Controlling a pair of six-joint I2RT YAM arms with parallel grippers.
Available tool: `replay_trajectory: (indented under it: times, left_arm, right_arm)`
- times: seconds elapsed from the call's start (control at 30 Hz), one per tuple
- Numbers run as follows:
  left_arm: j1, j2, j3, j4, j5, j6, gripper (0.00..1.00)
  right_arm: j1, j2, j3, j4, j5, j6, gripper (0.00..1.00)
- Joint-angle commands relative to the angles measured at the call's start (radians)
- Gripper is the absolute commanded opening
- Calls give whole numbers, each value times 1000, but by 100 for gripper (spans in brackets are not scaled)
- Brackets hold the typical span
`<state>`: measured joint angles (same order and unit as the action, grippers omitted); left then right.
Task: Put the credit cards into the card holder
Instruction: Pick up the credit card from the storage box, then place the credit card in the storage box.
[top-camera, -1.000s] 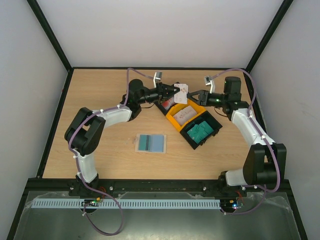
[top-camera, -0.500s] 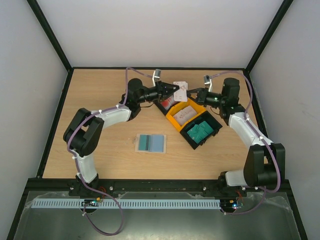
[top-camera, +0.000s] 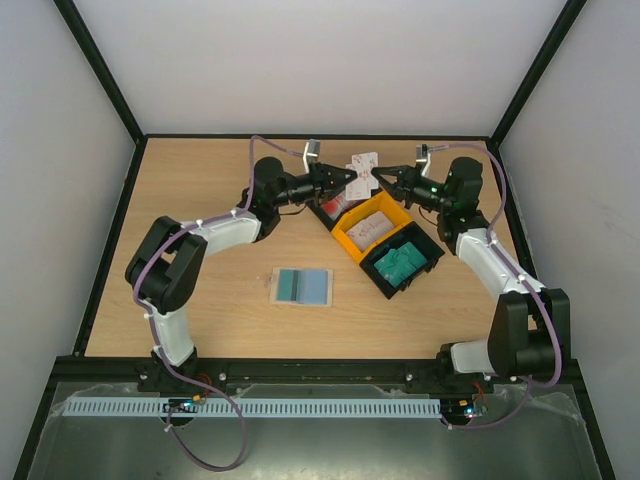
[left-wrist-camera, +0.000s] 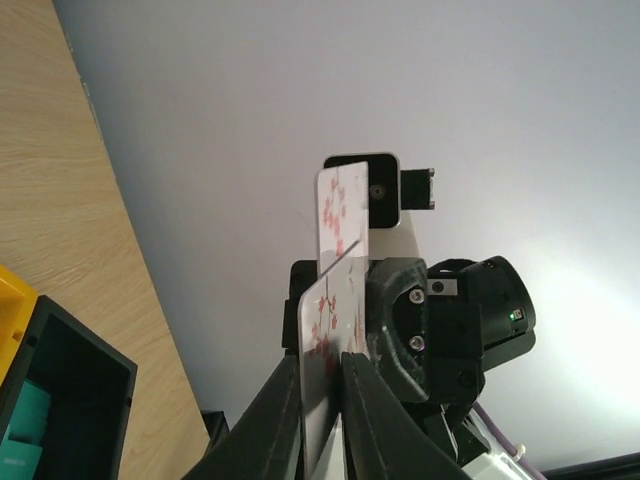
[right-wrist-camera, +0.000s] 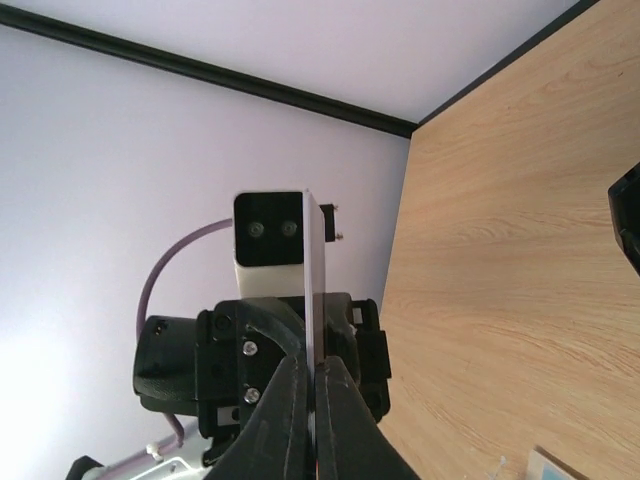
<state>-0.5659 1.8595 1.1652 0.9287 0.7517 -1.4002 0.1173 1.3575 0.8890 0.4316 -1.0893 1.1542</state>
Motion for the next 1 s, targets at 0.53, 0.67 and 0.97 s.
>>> replay_trajectory:
  times: [0.53, 0.67, 0.97]
  left_arm:
    - [20, -215, -283, -106, 2, 179, 2]
    - [19, -316, -333, -356, -88, 368, 3]
    - [19, -412, -396, -630, -210, 542, 3]
  right_arm:
    - [-49, -24, 63, -494, 326, -378, 2]
    - [54, 9, 65, -677, 531, -512, 2]
    - [189, 152, 106, -758, 727, -604, 2]
